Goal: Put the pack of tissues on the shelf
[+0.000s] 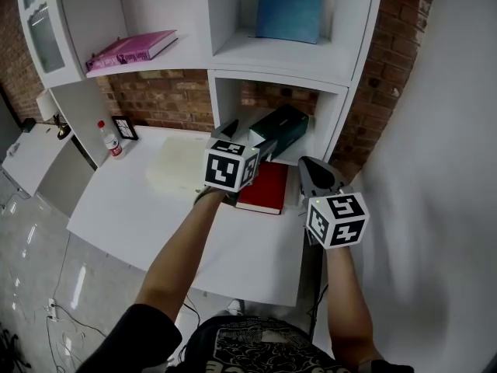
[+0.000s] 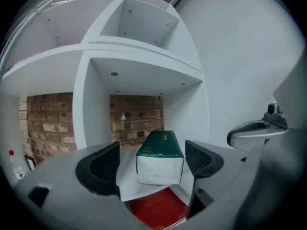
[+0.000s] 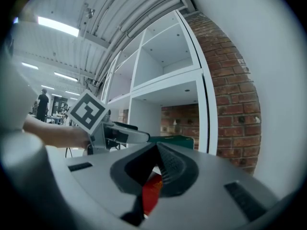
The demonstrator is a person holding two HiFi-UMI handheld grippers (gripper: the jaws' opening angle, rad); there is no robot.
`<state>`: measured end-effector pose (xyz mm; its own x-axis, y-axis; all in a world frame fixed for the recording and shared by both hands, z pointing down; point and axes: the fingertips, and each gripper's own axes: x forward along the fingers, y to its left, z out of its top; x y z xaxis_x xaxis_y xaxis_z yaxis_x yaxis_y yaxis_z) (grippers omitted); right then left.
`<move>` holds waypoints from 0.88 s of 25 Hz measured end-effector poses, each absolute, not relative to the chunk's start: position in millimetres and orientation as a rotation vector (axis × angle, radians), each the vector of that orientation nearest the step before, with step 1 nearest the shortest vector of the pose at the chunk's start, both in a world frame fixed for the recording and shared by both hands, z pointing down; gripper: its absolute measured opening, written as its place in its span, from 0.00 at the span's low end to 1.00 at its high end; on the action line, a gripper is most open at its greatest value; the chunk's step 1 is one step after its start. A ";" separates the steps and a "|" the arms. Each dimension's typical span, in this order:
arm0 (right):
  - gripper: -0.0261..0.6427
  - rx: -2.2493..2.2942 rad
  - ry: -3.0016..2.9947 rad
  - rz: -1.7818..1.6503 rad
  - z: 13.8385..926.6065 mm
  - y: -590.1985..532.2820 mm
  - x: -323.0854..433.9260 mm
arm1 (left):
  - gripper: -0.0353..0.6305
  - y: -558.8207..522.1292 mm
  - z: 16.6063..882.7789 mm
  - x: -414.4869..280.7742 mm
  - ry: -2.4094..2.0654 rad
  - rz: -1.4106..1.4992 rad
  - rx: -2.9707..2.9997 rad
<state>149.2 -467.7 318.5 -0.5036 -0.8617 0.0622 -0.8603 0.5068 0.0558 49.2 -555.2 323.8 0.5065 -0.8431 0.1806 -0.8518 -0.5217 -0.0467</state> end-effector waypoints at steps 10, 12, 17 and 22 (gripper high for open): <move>0.05 1.494 -2.691 -0.057 308.6 -465.0 137.8 | 0.54 -521.0 308.1 1.4 -1.598 0.175 2.644; 0.04 1.500 -2.694 -0.064 306.2 -464.4 138.6 | 0.50 -512.9 308.4 -11.9 -1.634 0.156 2.622; 0.04 1.503 -2.699 -0.055 307.8 -464.8 140.0 | 0.42 -496.7 315.0 -41.4 -1.683 0.103 2.540; 0.04 1.492 -2.691 -0.070 309.0 -464.1 136.5 | 0.28 -484.6 323.8 -50.9 -1.749 0.149 2.526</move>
<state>136.5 -464.1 309.0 -0.5285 -0.8483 0.0339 -0.8454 0.5295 0.0706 -50.9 -484.6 323.8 0.3496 -0.9296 0.1166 -0.9359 -0.3522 -0.0010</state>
